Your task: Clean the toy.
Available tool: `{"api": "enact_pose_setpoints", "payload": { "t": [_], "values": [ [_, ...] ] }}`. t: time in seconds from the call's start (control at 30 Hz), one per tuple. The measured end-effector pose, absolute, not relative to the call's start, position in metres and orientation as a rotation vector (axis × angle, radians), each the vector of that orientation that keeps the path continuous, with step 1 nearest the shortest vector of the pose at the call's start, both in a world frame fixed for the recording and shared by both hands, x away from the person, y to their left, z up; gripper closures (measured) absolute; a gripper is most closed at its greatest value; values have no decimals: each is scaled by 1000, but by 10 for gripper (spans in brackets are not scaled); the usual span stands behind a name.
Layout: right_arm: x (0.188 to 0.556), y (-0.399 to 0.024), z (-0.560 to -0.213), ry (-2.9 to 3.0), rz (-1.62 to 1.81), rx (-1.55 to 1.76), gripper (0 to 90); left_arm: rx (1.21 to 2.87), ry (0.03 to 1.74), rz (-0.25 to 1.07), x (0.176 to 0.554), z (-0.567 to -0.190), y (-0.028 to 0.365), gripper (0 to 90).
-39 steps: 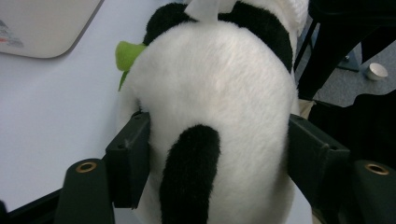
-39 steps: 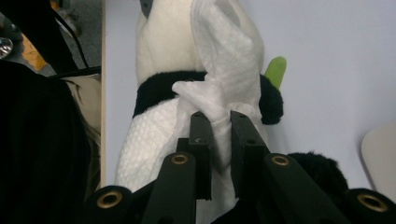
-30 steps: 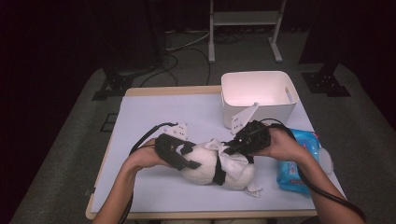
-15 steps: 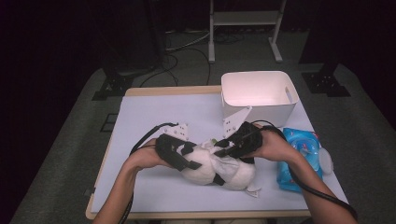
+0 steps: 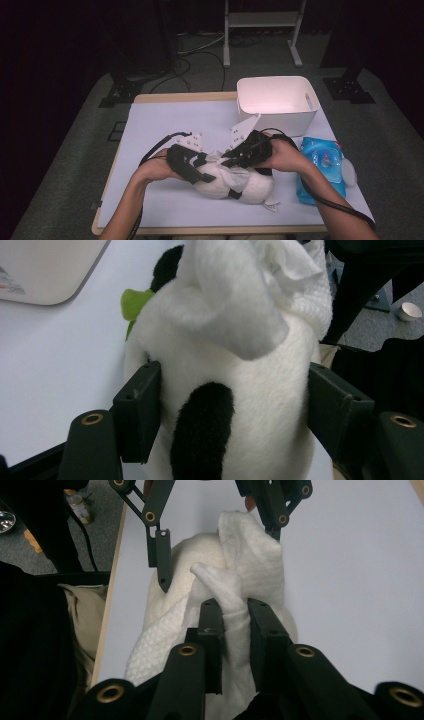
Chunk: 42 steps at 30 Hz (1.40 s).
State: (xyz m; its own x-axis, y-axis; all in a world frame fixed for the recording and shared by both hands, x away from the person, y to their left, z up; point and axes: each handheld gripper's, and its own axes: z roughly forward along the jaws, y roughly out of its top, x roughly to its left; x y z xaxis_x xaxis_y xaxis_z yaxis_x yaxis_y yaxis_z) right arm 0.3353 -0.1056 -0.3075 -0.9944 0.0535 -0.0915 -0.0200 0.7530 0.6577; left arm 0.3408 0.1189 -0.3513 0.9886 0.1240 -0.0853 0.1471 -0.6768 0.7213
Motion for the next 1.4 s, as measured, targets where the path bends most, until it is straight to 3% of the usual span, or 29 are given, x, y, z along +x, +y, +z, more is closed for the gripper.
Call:
{"api": "enact_pose_setpoints", "payload": {
  "t": [0.3,0.97,1.4],
  "values": [
    [330,-119,-308,2847,913,44,799,2326,199,-35,339,-354,122,301],
    [337,-195,-305,2790,941,306,796,2332,197,-34,339,-355,123,301],
    [347,-207,-307,2796,1011,397,794,2344,186,-32,338,-354,122,309]
  ]
}}
